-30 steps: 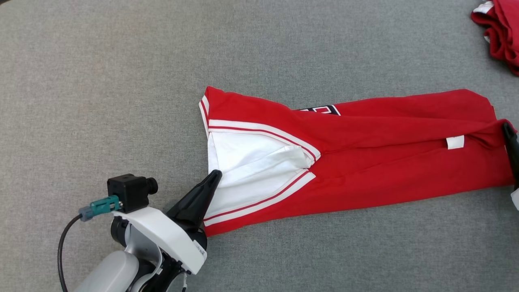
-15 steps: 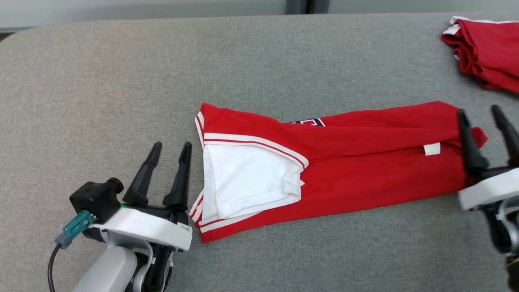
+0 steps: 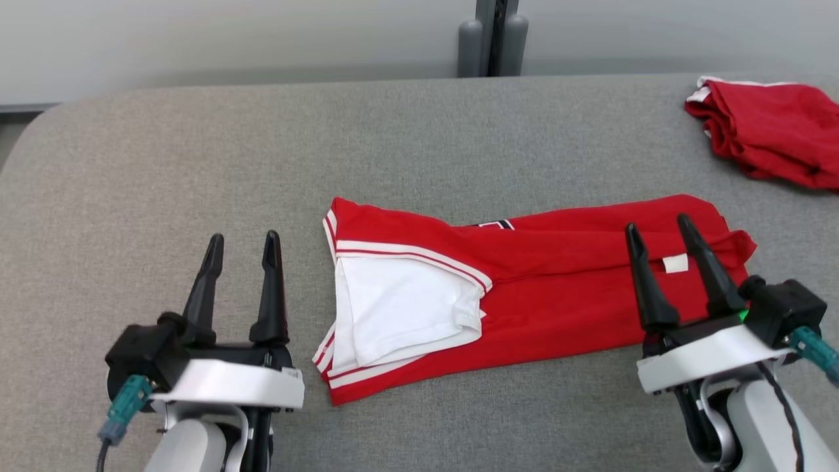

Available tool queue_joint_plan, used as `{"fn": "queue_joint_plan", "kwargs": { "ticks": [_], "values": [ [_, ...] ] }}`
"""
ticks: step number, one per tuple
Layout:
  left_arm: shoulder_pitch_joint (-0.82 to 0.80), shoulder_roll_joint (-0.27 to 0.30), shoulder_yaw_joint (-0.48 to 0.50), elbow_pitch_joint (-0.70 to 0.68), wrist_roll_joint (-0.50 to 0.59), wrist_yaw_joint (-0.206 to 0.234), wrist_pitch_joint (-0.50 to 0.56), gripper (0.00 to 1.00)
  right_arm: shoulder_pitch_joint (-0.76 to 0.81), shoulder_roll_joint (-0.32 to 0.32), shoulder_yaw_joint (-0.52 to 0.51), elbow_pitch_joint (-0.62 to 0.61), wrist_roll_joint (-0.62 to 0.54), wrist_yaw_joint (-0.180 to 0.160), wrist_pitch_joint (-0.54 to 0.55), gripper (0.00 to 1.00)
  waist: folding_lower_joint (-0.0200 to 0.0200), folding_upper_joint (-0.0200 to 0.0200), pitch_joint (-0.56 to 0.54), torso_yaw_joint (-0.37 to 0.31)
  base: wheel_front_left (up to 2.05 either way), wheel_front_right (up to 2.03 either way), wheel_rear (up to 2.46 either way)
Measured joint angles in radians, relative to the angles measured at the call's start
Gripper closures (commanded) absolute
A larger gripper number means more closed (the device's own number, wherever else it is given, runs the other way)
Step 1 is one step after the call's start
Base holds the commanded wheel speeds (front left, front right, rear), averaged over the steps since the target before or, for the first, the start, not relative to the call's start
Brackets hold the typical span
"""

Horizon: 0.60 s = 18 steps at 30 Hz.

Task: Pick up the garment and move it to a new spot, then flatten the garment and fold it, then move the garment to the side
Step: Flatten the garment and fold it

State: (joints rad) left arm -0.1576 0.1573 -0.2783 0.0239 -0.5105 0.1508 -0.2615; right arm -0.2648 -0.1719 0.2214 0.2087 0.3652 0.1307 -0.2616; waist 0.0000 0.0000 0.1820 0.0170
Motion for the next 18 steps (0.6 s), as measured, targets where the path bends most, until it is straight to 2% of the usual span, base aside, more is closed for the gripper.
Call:
{"fn": "queue_joint_plan", "kwargs": {
  "ticks": [9, 18],
  "values": [
    [0.091, -0.078, 0.117, 0.031, 0.138, -0.078, 0.0, 0.0, 0.093, 0.038, -0.009, -0.001, -0.03, 0.0, 0.0, 0.0, 0.0, 0.0, -0.076, 0.001, 0.0, 0.0, 0.0],
    [0.172, -0.104, 0.189, 0.039, 0.214, -0.111, 0.0, 0.0, 0.172, 0.046, -0.037, -0.001, -0.032, 0.0, 0.0, 0.0, 0.0, 0.0, -0.129, -0.008, 0.0, 0.0, 0.0]
  ]
}}
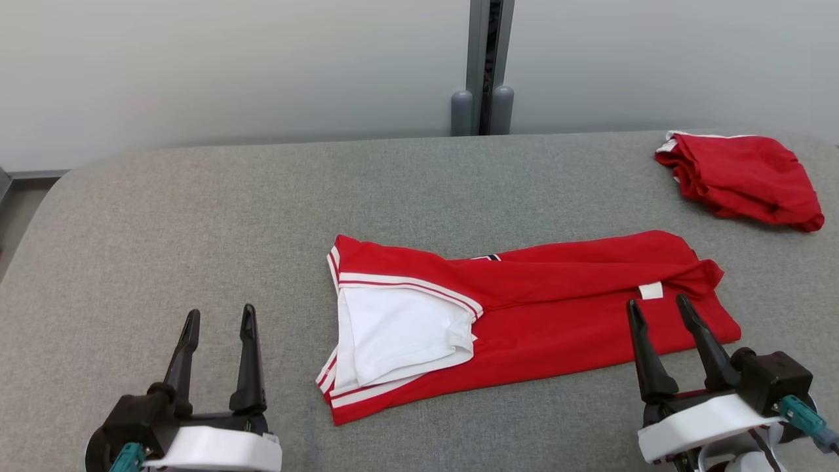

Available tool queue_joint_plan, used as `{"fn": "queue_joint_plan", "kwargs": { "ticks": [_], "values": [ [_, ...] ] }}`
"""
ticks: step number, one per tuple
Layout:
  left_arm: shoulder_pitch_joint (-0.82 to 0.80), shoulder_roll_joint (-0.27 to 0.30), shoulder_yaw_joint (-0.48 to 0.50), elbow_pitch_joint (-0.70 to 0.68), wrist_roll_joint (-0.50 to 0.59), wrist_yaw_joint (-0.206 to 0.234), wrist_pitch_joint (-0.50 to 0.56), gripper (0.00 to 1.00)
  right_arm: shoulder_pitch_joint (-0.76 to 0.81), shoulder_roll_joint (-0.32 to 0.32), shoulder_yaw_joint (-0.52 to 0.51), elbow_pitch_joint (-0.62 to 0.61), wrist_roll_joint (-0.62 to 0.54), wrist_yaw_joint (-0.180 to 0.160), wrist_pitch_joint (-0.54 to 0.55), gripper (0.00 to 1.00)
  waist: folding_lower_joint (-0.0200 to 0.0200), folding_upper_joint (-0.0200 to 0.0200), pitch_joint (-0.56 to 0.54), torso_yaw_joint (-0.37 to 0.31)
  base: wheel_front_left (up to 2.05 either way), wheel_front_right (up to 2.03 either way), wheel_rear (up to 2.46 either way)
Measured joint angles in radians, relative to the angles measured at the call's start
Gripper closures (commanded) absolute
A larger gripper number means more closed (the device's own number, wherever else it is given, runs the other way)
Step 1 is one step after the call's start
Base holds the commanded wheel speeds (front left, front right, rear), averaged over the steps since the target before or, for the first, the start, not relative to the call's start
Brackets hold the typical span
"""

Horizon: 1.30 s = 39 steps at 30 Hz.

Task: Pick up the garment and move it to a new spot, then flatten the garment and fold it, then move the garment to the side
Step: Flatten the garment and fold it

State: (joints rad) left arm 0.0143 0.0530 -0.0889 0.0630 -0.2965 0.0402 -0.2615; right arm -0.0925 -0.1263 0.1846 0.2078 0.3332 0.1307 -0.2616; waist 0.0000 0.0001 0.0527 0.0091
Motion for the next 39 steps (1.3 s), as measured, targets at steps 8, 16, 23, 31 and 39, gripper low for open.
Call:
{"fn": "queue_joint_plan", "kwargs": {
  "ticks": [8, 16, 23, 31, 39],
  "values": [
    [0.042, -0.003, 0.008, 0.01, 0.004, -0.011, 0.0, 0.0, 0.029, 0.007, -0.008, 0.001, 0.0, 0.0, 0.0, 0.0, 0.0, 0.0, -0.035, -0.012, 0.0, 0.0, 0.0],
    [0.042, -0.003, -0.016, 0.006, -0.002, 0.001, 0.0, 0.0, 0.034, 0.007, -0.007, 0.011, 0.02, 0.0, 0.0, 0.0, 0.0, 0.0, -0.035, -0.012, 0.0, 0.0, 0.0],
    [0.041, -0.004, -0.028, 0.004, -0.003, 0.0, 0.0, 0.0, 0.001, 0.001, -0.033, 0.074, 0.077, 0.0, 0.0, 0.0, 0.0001, -0.0001, -0.016, -0.004, 0.0, 0.0, 0.0],
    [0.004, -0.004, -0.047, 0.008, 0.005, -0.013, 0.0, 0.0, -0.201, -0.078, -0.003, 0.367, 0.313, 0.0, 0.016, 0.0, 0.0, 0.0, 0.044, 0.007, 0.0, 0.0, 0.0],
    [-0.051, -0.003, -0.06, 0.007, 0.021, -0.023, 0.0, 0.0, -0.395, -0.16, -0.041, 0.596, 0.37, 0.0, 0.06, 0.0, 0.0, 0.0, 0.131, 0.029, 0.0, 0.0, 0.0]
  ]
}}
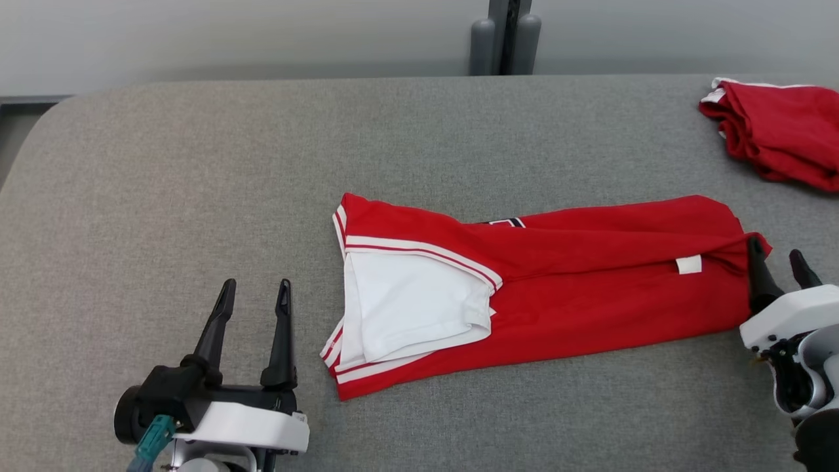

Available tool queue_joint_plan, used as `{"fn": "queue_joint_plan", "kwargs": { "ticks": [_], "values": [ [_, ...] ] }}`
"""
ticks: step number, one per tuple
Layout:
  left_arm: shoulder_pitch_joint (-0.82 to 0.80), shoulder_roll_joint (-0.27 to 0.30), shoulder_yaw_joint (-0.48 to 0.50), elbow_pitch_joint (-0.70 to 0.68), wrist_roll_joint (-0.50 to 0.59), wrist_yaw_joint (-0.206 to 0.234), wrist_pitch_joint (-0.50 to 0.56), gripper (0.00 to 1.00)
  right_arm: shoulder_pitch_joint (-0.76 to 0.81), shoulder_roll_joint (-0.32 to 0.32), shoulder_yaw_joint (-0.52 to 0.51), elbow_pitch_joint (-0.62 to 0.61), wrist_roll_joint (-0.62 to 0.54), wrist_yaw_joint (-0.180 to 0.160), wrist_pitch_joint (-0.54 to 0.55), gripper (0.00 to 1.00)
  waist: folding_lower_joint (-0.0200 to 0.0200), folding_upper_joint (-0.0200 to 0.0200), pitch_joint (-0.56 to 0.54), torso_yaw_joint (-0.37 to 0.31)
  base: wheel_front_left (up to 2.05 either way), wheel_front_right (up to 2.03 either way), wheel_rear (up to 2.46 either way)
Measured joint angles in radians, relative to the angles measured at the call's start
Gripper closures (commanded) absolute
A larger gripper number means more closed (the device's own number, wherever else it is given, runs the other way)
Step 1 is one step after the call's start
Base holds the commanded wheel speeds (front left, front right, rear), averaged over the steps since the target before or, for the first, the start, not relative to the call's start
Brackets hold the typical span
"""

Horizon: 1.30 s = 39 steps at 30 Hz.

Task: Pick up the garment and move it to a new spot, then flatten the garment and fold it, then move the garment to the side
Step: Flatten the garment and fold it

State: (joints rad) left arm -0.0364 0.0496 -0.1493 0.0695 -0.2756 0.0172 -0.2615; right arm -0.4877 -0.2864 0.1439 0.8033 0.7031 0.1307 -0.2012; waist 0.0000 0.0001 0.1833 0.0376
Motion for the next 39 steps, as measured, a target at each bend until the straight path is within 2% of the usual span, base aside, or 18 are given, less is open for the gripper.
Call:
{"fn": "queue_joint_plan", "kwargs": {
  "ticks": [7, 12, 13, 15, 16, 17, 23, 31, 35, 39],
  "values": [
    [-0.042, 0.0, -0.014, 0.0, 0.007, -0.007, 0.0, 0.0, -0.09, -0.007, -0.01, 0.148, 0.011, 0.0, 0.035, 0.0, 0.0, 0.0, 0.076, 0.017, 0.0, 0.0, 0.0],
    [-0.061, -0.001, -0.02, 0.003, 0.019, -0.012, 0.0, 0.0, -0.128, 0.001, 0.006, 0.198, 0.029, 0.0, 0.058, 0.0, 0.0, 0.0, 0.11, 0.019, 0.0, 0.0, 0.0],
    [-0.064, 0.0, -0.02, 0.004, 0.019, -0.012, 0.0, 0.0, -0.135, 0.002, 0.012, 0.207, 0.032, 0.0, 0.063, 0.09, 0.0, 0.0, 0.113, 0.018, 0.0, 0.0, 0.0],
    [-0.074, 0.0, -0.019, 0.007, 0.021, -0.013, 0.0, 0.0, -0.143, 0.003, 0.026, 0.212, 0.038, 0.0, 0.071, 0.75, 0.0, 0.0, 0.116, 0.015, 0.0, 0.0, 0.0],
    [-0.076, 0.0, -0.019, 0.007, 0.021, -0.014, 0.0, 0.0, -0.145, 0.004, 0.033, 0.211, 0.042, 0.0, 0.075, 0.85, 0.0, 0.0, 0.117, 0.013, 0.0, 0.0, 0.0],
    [-0.076, -0.001, -0.02, 0.01, 0.021, -0.016, 0.0, 0.0, -0.145, 0.005, 0.039, 0.211, 0.047, 0.0, 0.075, 1.0, 0.0, 0.0, 0.116, 0.012, 0.0, 0.0, 0.0],
    [-0.077, -0.001, -0.021, 0.016, 0.022, -0.016, 0.0, 0.0, -0.136, -0.004, 0.063, 0.196, 0.082, 0.001, 0.057, 1.0, 0.0, 0.0, 0.1, 0.009, 0.0, 0.0, 0.0],
    [-0.074, -0.001, -0.021, 0.02, 0.02, -0.016, 0.0, 0.0, -0.123, -0.069, 0.075, 0.17, 0.112, 0.0, 0.039, 1.0, 0.0, 0.0, 0.069, 0.001, 0.0, 0.0, 0.0],
    [-0.073, 0.0, -0.023, 0.02, 0.019, -0.015, 0.0, 0.0, -0.116, -0.066, 0.096, 0.086, 0.154, 0.0, 0.071, 1.0, 0.0, 0.0, 0.058, 0.001, 0.0, 0.0, 0.0],
    [-0.072, -0.001, -0.027, 0.022, 0.01, -0.01, 0.0, 0.0, -0.071, -0.061, 0.116, -0.053, 0.221, 0.0, 0.123, 1.0, 0.0, -0.0001, 0.045, 0.007, 0.0, 0.0, 0.0]
  ]
}}
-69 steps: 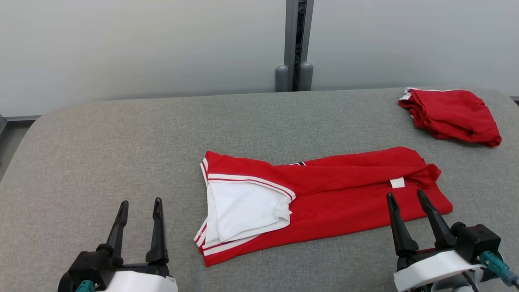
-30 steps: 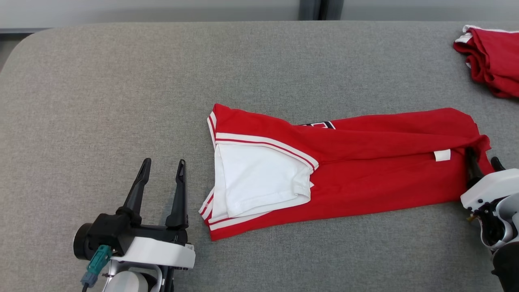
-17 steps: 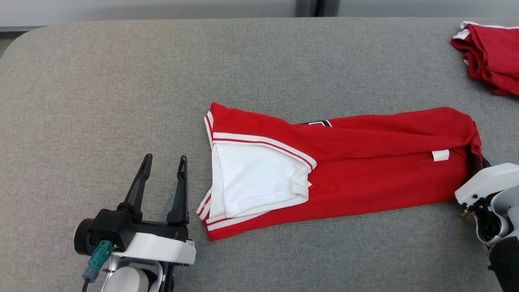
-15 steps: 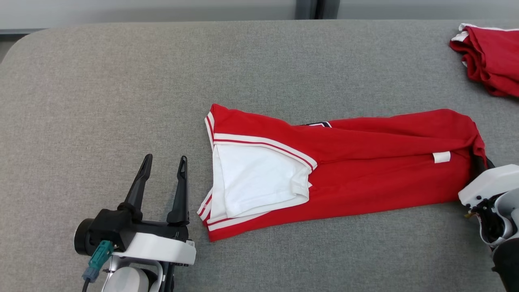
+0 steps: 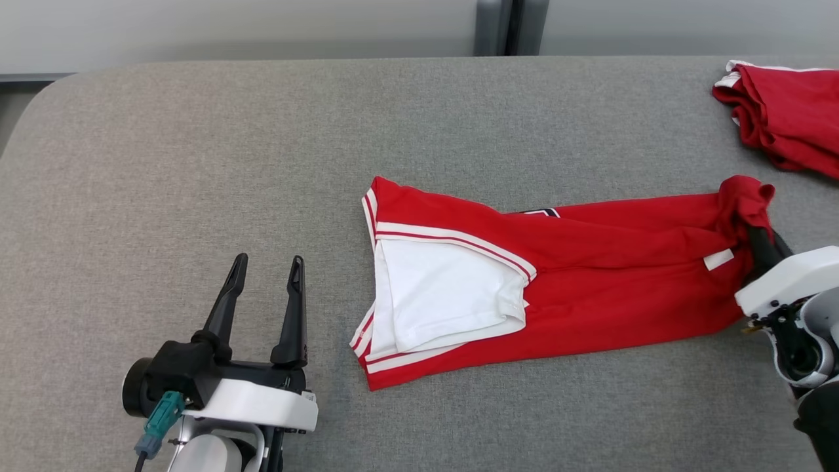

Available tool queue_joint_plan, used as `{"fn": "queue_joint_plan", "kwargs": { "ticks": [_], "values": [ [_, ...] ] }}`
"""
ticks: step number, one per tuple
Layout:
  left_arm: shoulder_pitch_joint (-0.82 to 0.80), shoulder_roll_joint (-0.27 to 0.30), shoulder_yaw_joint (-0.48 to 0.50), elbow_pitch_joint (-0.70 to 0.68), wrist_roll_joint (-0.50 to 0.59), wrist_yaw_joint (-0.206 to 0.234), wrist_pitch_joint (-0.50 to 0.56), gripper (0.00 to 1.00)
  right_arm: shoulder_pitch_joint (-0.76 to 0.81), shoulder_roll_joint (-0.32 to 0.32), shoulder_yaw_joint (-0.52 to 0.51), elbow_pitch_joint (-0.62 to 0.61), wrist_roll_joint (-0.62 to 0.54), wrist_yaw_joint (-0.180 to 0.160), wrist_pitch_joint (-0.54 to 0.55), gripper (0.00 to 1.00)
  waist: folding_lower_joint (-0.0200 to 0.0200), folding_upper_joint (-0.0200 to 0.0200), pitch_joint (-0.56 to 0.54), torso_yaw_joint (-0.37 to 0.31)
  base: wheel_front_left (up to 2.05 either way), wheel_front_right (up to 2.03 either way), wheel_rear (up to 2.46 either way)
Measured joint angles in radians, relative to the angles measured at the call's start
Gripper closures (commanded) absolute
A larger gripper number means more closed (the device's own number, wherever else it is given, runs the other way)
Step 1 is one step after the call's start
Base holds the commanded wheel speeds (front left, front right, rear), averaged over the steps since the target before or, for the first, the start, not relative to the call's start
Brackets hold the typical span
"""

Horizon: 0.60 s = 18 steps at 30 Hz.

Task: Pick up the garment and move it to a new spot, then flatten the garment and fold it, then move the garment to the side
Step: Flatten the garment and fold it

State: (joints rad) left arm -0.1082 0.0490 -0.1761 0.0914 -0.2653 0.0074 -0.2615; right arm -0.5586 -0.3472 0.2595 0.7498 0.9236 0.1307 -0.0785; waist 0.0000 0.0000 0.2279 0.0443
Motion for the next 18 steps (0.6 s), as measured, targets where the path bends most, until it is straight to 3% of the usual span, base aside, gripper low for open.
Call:
{"fn": "queue_joint_plan", "kwargs": {
  "ticks": [9, 14, 18],
  "values": [
    [0.011, 0.0, -0.013, 0.003, -0.027, 0.011, 0.0, 0.0, 0.115, 0.011, 0.013, -0.319, 0.103, 0.0, 0.107, 1.0, 0.0, 0.0, -0.019, 0.027, 0.0, 0.0, 0.0],
    [0.014, 0.0, -0.026, 0.003, -0.038, 0.013, 0.0, 0.0, 0.16, 0.06, 0.025, -0.449, 0.108, 0.0, 0.161, 1.0, 0.0, 0.0, -0.025, 0.061, 0.0, 0.0, 0.0],
    [0.014, 0.0, -0.037, 0.007, -0.044, 0.016, 0.0, 0.0, 0.178, 0.111, 0.032, -0.481, 0.074, 0.0, 0.189, 1.0, 0.0, 0.0, -0.032, 0.095, 0.0, 0.0, 0.0]
  ]
}}
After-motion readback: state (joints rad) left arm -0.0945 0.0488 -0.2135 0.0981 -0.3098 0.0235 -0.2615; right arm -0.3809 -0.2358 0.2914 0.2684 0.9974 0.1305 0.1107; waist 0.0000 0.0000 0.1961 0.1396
